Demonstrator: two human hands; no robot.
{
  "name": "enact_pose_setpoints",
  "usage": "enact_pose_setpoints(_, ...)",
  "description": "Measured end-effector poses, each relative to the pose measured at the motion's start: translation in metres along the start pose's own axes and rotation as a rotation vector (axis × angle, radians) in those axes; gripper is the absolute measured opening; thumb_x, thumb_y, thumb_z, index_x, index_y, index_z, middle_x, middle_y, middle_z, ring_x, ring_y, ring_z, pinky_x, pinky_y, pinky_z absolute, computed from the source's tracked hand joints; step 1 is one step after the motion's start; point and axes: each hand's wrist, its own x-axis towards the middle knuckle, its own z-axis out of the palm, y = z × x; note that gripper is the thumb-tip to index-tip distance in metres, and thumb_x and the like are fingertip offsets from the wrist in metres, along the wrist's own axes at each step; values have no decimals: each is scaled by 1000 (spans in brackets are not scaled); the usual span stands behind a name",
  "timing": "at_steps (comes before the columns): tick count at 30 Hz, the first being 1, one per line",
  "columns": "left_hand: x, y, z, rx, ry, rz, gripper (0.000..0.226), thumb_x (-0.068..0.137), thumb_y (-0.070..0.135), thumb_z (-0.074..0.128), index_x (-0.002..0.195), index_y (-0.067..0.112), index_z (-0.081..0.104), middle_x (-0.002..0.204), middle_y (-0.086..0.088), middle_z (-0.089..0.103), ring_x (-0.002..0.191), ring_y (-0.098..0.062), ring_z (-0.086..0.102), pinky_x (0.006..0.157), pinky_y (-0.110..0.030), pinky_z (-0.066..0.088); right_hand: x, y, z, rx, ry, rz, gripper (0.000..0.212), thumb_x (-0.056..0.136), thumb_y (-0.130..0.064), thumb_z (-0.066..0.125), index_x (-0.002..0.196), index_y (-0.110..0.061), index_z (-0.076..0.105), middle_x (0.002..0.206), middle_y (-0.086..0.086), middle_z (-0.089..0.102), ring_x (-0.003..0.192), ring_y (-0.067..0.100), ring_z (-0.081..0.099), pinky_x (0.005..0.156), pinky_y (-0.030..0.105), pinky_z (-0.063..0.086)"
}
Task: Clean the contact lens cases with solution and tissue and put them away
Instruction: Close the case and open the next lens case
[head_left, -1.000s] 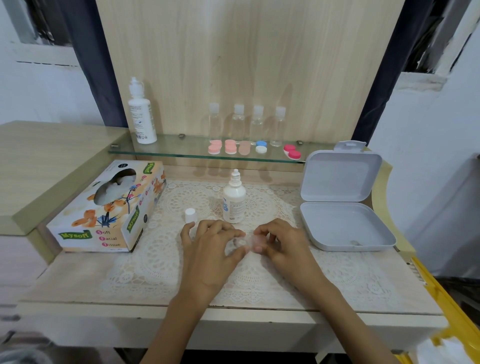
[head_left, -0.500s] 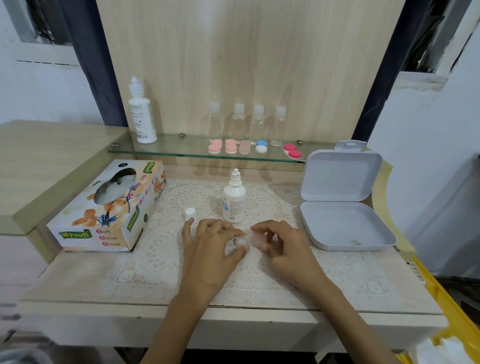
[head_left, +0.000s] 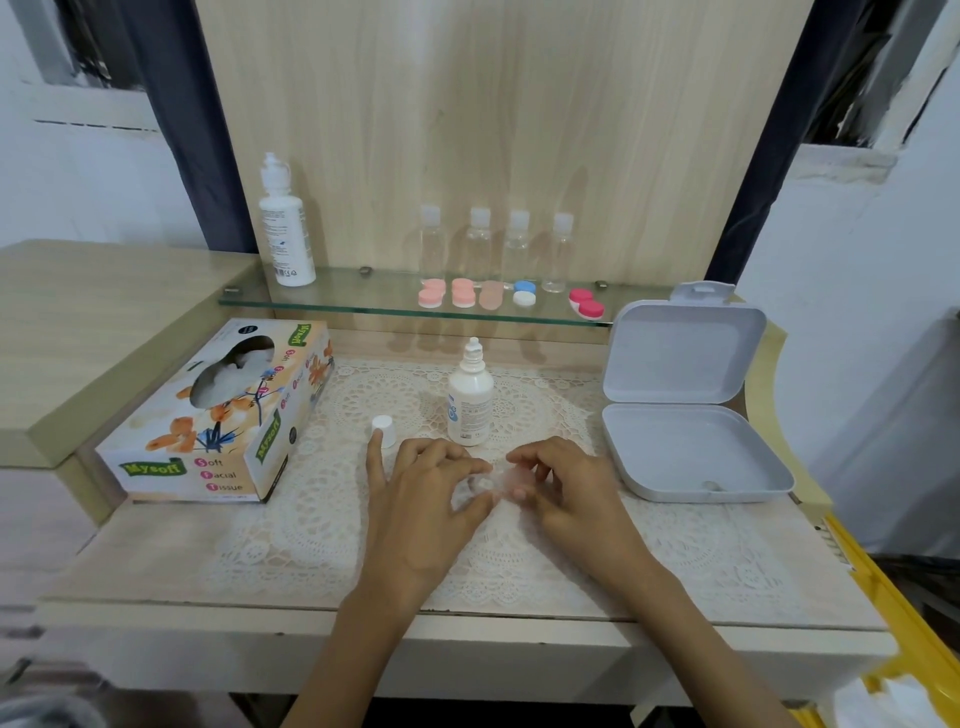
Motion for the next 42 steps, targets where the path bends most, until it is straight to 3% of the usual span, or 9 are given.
enact_pose_setpoints(4,-1,-1,0,-3,-4,0,28,77,57,59,97,40,69,97,22,58,109,-3,48,114,-45,-8,-5,-2,0,90,-41,33,47,82,0,62,115,-33,59,96,-12,59,95,4,54,78,18,46)
enact_pose_setpoints(7,-2,-2,0,-6,5,0,32,75,58,54,94,39,70,95,22,58,106,-5,51,113,-47,-5,-5,-2,-2,102,-44,19,52,86,-7,60,122,-44,51,103,-15,59,104,4,52,84,19,45)
enact_pose_setpoints(11,-1,1,0,-5,27,10,43,76,67,43,93,39,71,93,22,59,104,-5,52,112,-50,-1,-2,-6,-4,126,-43,63,51,78,-27,74,124,-37,53,104,-16,55,100,1,49,78,9,38)
enact_pose_setpoints(18,0,-1,1,-4,4,9,31,75,57,55,94,38,70,94,21,59,105,-6,52,112,-51,-2,0,-2,-7,176,-71,67,50,81,-10,70,120,-37,55,96,-11,61,95,3,54,73,12,38)
enact_pose_setpoints(21,0,1,0,-2,7,6,33,74,58,52,94,38,71,94,21,59,105,-6,52,112,-52,-1,-1,-5,-8,114,-77,60,58,77,-22,76,124,-43,50,107,-18,55,102,-3,48,76,5,37)
enact_pose_setpoints(24,0,0,1,5,0,6,36,75,61,49,96,40,70,94,22,58,105,-5,51,111,-52,0,3,-3,-6,137,-49,115,65,66,-30,84,123,-36,53,98,-12,55,91,2,50,74,9,38)
enact_pose_setpoints(28,0,-1,1,9,-8,6,27,76,56,61,97,40,69,95,23,58,107,-5,50,112,-52,-1,5,1,-6,171,-62,122,57,71,-19,81,121,-31,56,90,-9,60,84,5,53,72,10,39)
enact_pose_setpoints(35,-1,0,0,-16,14,10,31,75,56,56,95,38,70,94,22,57,105,-5,50,113,-49,-5,5,1,-9,247,-107,90,58,79,12,58,120,-30,56,98,-4,65,77,-4,55,68,8,40)
enact_pose_setpoints(42,0,0,0,-33,6,15,37,77,60,47,97,39,69,94,22,57,106,-3,49,113,-49,-6,22,15,-11,122,-35,101,46,83,9,56,115,-24,60,103,-3,65,90,0,58,69,10,45)
